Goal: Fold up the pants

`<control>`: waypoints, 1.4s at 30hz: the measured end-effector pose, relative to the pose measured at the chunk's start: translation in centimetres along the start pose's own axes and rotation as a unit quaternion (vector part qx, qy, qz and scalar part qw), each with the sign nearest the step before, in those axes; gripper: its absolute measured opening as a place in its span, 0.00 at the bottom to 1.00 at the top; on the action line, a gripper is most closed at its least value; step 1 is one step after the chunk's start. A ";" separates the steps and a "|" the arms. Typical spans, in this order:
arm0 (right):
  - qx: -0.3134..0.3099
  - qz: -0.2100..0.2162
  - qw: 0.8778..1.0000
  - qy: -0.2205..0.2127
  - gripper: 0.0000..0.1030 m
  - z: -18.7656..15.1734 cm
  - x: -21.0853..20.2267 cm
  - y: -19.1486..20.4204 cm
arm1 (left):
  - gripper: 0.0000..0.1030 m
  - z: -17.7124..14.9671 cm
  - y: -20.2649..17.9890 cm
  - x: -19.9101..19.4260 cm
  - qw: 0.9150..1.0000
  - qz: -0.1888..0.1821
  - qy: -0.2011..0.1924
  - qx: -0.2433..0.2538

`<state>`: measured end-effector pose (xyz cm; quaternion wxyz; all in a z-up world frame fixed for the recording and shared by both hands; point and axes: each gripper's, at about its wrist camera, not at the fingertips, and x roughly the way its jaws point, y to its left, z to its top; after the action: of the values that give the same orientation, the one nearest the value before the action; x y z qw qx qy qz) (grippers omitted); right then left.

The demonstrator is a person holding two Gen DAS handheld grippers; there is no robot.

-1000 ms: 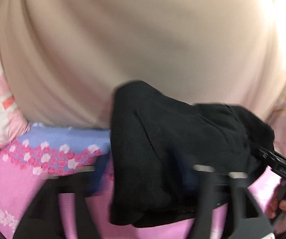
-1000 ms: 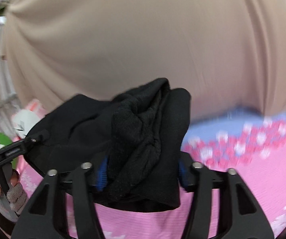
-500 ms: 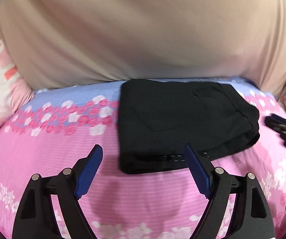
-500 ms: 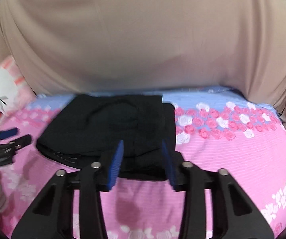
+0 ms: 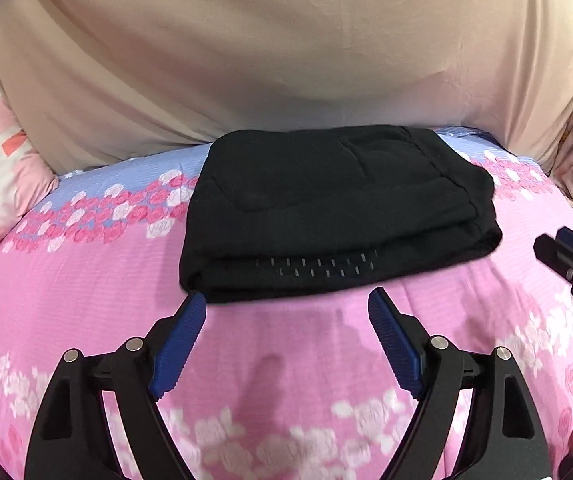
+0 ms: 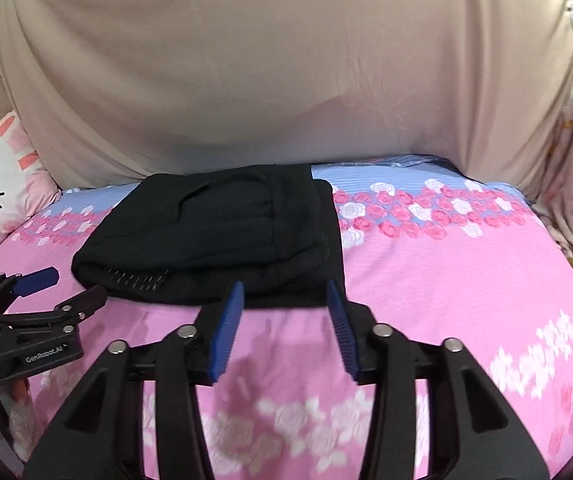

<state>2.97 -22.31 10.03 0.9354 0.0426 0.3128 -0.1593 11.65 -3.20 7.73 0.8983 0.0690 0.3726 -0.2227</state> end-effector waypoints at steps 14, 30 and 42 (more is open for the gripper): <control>0.025 -0.017 0.999 0.017 0.91 -6.1 -2.3 1.9 | 0.86 -6.2 -1.4 -4.2 0.998 0.038 -0.041 -0.022; 0.020 -0.060 0.998 0.027 0.94 -6.2 -2.0 2.3 | 0.86 -6.5 -2.8 -4.2 0.993 0.102 -0.057 -0.002; 0.017 -0.059 0.998 0.022 0.94 -6.1 -2.2 2.7 | 0.86 -6.5 -2.9 -4.6 0.991 0.112 -0.066 -0.007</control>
<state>-1.34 -18.08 6.42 0.9162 0.0435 0.3329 -0.2188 3.31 -2.32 6.46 0.9406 0.0893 0.3040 -0.1217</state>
